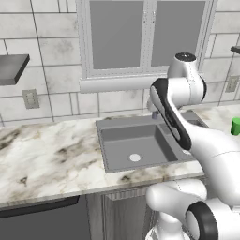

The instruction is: Move any existing items from the left basin to the right basin for drying. Then move the cup from the counter to the left basin of the sink for washing.

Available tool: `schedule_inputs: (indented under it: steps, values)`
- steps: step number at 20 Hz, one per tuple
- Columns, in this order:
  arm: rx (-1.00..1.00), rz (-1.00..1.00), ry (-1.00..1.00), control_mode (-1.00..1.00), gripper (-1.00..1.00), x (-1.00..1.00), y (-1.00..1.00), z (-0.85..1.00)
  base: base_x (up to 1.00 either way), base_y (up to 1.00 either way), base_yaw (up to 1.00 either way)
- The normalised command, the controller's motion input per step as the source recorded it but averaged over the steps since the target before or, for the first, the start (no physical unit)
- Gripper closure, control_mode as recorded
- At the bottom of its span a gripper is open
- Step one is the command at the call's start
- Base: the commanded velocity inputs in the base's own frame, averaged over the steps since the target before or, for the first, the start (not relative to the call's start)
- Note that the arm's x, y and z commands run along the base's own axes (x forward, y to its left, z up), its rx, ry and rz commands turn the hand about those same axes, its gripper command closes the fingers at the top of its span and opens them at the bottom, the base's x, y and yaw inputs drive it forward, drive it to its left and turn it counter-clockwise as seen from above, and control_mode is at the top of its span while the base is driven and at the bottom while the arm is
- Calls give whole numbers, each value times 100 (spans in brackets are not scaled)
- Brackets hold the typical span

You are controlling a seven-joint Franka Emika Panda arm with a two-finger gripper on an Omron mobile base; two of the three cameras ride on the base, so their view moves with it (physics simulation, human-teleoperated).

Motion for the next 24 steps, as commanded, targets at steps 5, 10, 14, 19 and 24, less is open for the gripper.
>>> schedule_inputs:
  steps: [5, 10, 14, 19, 24]
  values:
    - [-16, 0, -10, -100, -100, -30, -31, 0, 0, 0, 0]
    - [-10, 0, -1, -100, -100, -30, -63, 0, 0, 0, 0]
    - [-4, 0, 0, -100, -100, -11, -59, 0, 0, 0, 0]
    - [0, -1, 0, -100, -100, 0, -71, 0, 0, 0, 0]
    - [-1, -6, 0, -100, -100, 0, -78, 0, 0, 0, 0]
